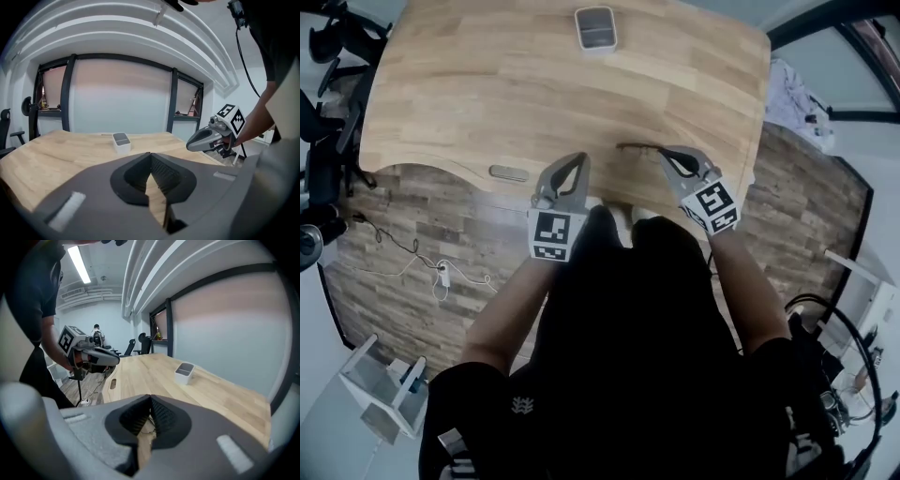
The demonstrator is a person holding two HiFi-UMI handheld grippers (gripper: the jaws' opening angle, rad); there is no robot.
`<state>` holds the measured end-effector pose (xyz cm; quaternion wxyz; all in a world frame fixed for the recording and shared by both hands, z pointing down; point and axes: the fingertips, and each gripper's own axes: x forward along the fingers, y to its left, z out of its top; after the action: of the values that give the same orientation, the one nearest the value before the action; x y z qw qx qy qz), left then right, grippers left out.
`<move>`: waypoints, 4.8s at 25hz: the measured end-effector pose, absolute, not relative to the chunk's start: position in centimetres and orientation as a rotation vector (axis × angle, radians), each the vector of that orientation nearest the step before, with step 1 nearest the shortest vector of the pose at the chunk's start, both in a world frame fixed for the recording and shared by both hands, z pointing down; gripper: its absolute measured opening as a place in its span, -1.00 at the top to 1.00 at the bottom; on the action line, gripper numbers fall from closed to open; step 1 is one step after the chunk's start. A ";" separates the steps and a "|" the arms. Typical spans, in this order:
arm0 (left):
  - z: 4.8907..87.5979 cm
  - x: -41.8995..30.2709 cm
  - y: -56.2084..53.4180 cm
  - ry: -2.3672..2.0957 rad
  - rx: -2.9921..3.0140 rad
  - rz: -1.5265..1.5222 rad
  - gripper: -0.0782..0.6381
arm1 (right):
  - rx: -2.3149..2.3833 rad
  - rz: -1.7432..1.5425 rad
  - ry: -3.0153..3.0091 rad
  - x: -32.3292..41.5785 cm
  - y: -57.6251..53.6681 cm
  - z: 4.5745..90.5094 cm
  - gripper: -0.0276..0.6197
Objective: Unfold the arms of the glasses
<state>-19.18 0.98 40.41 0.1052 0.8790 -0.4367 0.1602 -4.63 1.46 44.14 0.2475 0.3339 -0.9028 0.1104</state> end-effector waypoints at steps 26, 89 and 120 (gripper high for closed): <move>48.7 -17.6 -0.4 -1.289 2.389 0.588 0.76 | 0.388 0.283 -2.207 -7.6 -1.4 58.8 0.66; 49.6 -15.5 -0.2 -1.175 2.418 0.665 0.76 | 0.484 0.206 -2.365 -7.2 -0.4 56.0 0.86; 49.5 -2.7 0.3 -0.629 2.611 0.631 0.51 | 0.725 0.214 -2.473 -1.3 1.3 52.6 0.86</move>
<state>-2.68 0.30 49.48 0.1900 0.9292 -0.2237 0.2247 -1.31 1.26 52.57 0.2745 0.2695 -0.9196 0.0795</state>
